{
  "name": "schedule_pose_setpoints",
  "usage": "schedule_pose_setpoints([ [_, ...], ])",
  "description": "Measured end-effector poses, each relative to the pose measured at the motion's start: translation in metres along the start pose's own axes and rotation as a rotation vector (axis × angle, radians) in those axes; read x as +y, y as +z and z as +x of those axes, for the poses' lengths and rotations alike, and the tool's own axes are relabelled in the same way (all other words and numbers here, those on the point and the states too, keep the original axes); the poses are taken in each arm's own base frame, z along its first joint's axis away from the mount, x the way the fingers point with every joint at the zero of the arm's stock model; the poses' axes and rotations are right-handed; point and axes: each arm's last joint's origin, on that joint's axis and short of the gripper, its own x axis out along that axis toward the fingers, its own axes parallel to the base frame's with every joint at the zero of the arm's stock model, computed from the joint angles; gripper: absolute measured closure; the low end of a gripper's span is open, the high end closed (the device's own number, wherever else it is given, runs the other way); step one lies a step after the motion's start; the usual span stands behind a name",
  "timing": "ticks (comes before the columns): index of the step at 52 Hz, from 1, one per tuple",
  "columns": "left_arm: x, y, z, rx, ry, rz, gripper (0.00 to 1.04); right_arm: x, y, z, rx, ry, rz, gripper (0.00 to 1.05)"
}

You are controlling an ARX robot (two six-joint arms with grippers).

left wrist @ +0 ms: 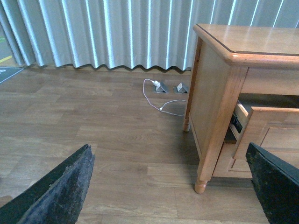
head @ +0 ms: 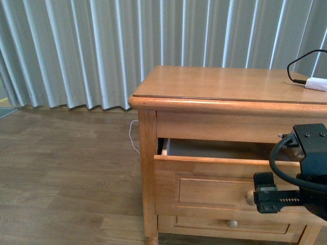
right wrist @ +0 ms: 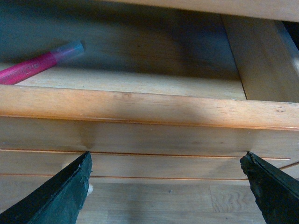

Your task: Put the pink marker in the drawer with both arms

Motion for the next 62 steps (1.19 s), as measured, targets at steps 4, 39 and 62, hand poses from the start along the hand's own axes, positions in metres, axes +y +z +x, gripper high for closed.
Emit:
schedule_pose_setpoints([
  [4, 0.000, 0.000, 0.000, 0.000, 0.000, 0.000, 0.06, 0.004, 0.006, 0.015, -0.005, -0.016, 0.022, 0.09],
  [39, 0.000, 0.000, 0.000, 0.000, 0.000, 0.000, 0.06, 0.018, 0.028, 0.057, -0.047, -0.042, 0.082, 0.09],
  [62, 0.000, 0.000, 0.000, 0.000, 0.000, 0.000, 0.06, -0.006, 0.045, -0.019, -0.022, 0.104, 0.097, 0.09],
])
